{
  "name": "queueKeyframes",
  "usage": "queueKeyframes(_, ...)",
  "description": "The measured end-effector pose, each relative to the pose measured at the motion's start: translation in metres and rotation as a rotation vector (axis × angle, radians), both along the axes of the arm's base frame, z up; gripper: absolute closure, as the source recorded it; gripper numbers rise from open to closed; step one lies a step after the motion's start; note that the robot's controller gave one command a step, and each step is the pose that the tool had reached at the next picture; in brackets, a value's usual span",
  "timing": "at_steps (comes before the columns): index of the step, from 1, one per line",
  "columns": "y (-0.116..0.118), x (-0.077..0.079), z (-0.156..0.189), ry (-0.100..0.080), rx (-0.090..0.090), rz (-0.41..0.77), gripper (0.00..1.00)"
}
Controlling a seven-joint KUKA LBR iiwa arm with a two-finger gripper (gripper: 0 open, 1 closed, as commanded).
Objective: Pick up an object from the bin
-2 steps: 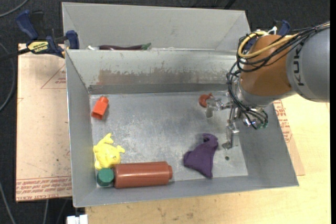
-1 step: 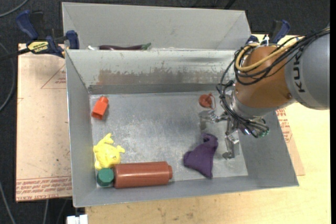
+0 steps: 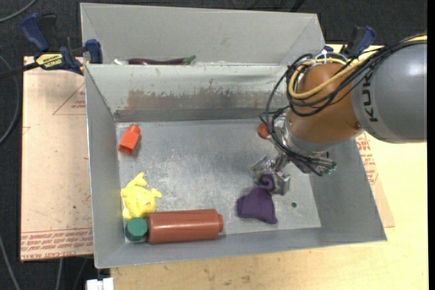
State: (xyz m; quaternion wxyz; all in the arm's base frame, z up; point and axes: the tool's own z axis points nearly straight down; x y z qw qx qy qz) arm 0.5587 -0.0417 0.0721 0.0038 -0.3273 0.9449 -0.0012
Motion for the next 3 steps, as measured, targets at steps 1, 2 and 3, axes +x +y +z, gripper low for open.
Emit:
queueKeyframes(1,0.000,0.000,0.000,0.000,0.000,0.000,1.00)
queueKeyframes(2,0.000,0.000,0.000,0.000,0.000,0.000,1.00)
queueKeyframes(3,-0.001,0.011,0.157,-0.008,0.000,0.031,1.00)
